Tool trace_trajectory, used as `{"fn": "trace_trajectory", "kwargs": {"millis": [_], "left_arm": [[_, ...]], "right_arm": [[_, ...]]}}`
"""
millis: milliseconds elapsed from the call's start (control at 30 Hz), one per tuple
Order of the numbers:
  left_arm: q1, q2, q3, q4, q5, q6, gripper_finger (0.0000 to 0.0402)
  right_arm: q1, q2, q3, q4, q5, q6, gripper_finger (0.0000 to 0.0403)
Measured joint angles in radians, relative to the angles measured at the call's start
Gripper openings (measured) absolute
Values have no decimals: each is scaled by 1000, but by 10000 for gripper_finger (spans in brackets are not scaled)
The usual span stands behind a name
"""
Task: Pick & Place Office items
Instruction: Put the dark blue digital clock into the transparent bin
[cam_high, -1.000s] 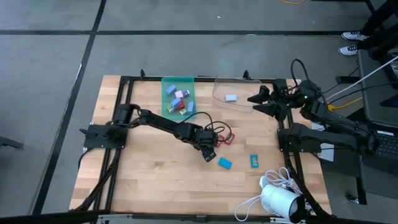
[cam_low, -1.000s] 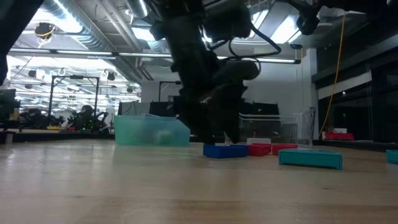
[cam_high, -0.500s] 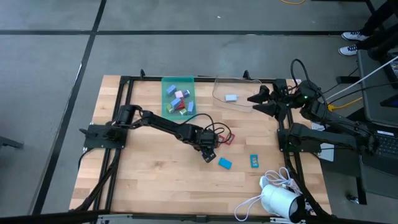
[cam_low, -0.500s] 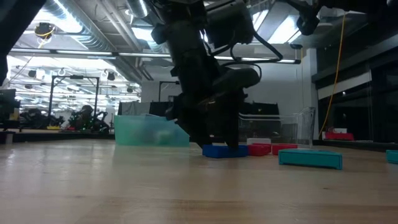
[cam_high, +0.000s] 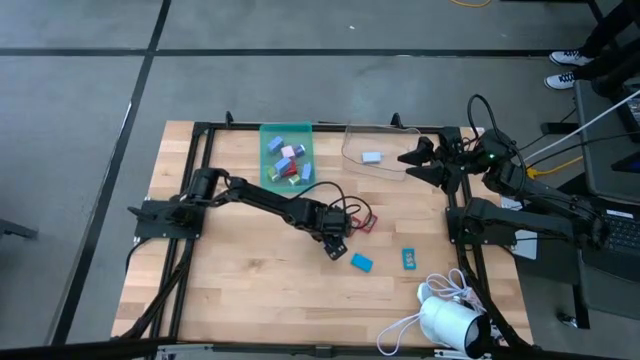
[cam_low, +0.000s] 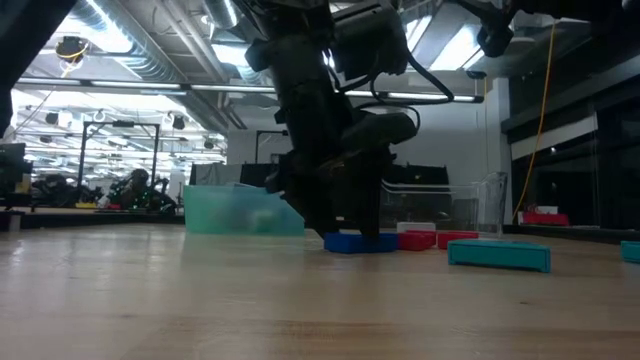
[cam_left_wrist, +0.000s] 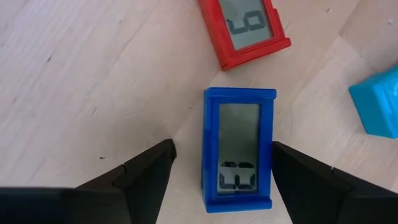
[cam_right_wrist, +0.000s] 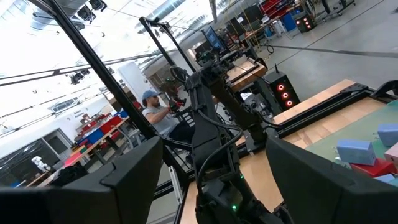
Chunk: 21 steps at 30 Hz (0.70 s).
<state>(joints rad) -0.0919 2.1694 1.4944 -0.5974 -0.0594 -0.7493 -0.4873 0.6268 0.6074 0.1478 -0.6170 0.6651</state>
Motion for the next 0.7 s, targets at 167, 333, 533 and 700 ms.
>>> {"fn": "trace_trajectory", "kwargs": {"millis": [167, 333, 533, 700], "left_arm": [[2, 11, 1, 4, 8, -19, 260], [2, 13, 1, 0, -1, 11, 253], [4, 15, 1, -6, 11, -14, 184], [12, 8, 0, 23, 23, -39, 143]], "right_arm": [[0, 0, 0, 0, 0, 0, 292], [0, 0, 0, 0, 0, 0, 292], [0, 0, 0, 0, 0, 0, 292], [0, 0, 0, 0, 0, 0, 292]]}}
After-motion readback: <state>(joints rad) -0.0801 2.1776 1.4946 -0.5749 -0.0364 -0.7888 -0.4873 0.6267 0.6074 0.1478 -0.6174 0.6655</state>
